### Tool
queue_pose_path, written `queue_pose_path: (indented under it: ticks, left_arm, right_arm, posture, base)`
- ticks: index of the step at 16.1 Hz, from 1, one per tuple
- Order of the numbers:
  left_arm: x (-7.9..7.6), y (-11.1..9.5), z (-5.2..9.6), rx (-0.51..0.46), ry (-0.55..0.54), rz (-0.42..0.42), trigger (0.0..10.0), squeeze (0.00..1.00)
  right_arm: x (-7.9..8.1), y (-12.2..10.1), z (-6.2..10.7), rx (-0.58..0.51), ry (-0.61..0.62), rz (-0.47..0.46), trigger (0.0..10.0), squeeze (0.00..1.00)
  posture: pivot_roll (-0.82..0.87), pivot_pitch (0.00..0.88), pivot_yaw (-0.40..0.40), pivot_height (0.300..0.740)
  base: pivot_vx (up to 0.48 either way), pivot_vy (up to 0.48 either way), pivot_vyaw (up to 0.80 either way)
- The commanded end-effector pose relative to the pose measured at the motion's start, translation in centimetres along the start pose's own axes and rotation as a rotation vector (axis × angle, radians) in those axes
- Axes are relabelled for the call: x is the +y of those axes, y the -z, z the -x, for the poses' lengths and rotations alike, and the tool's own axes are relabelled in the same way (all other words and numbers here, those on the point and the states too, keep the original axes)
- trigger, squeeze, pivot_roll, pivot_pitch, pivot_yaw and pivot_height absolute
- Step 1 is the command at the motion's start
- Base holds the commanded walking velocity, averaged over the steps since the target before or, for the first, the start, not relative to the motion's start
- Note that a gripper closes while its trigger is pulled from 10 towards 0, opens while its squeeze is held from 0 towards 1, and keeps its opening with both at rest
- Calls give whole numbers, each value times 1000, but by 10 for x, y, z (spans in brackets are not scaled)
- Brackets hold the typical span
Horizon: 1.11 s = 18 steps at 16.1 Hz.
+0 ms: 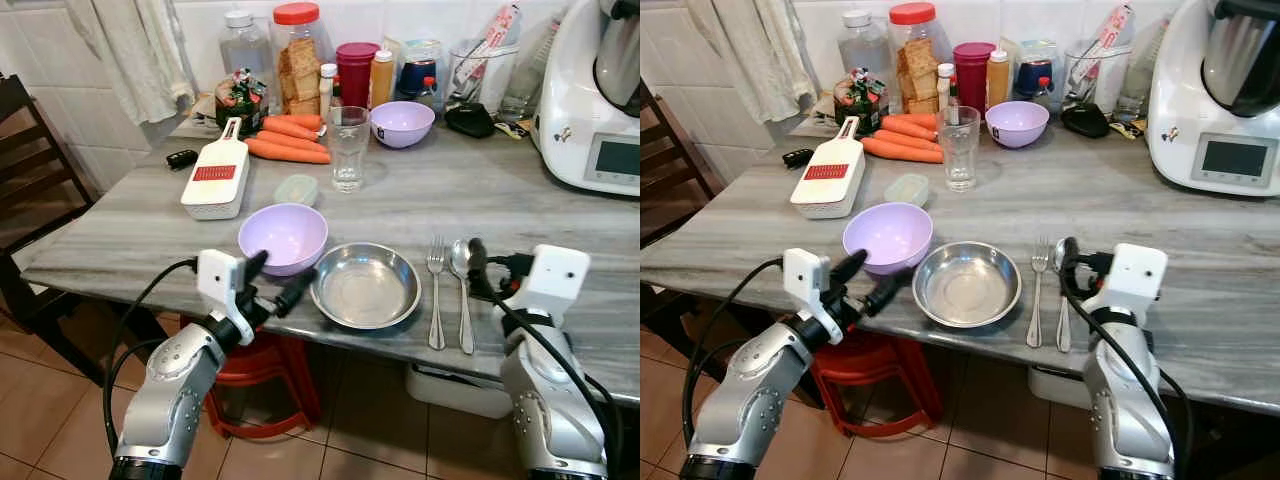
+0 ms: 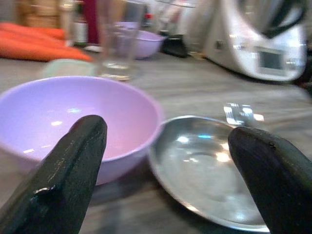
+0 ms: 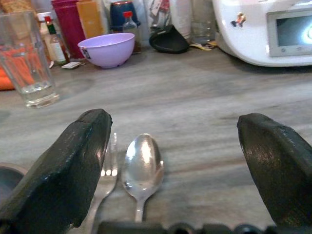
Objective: Setting the table
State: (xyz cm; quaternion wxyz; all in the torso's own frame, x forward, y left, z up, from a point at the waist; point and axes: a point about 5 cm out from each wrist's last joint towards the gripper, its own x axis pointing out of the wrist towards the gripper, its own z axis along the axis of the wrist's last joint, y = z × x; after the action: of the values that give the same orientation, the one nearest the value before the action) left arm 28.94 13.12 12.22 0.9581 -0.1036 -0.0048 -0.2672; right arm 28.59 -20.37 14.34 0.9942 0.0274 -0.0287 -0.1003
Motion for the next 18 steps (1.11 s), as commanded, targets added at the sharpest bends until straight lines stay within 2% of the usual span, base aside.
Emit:
queue_pose_path:
  ticks: [1,4,5,6,9,12,18]
  left_arm:
    - [9,-2,1,-9,-73,-33,10000,0]
    - [17,-1,-2,-15,-242,-108,10000,0]
    - [18,-1,-2,-13,-253,-118,10000,0]
    - [18,-1,-3,-12,-298,-133,10000,0]
    - [20,4,-7,4,-382,-160,10000,0]
    - [18,-2,-17,-9,-369,-177,10000,0]
    - [23,-6,-19,-14,-386,-202,10000,0]
  right_arm:
    - [1,-7,2,-38,0,5,10000,1000]
    - [7,-3,7,-26,-26,8,10000,1000]
    - [8,-2,8,-26,-28,8,10000,1000]
    - [9,-3,7,-22,-28,-8,10000,0]
    - [18,-3,3,-23,-54,-31,10000,0]
    - [19,-4,1,-33,-49,-34,10000,0]
    - [18,-3,1,-34,-43,-31,10000,0]
  posture:
    - [-136,6,79,740]
    - [-127,0,63,740]
    - [-127,0,63,740]
    - [-117,0,50,740]
    - [-125,0,68,740]
    - [-125,0,77,740]
    - [-124,0,81,740]
  base:
    - [0,0,0]
    - [0,0,0]
    - [0,0,0]
    - [0,0,0]
    - [0,0,-533]
    - [0,0,-210]
    - [-238,0,0]
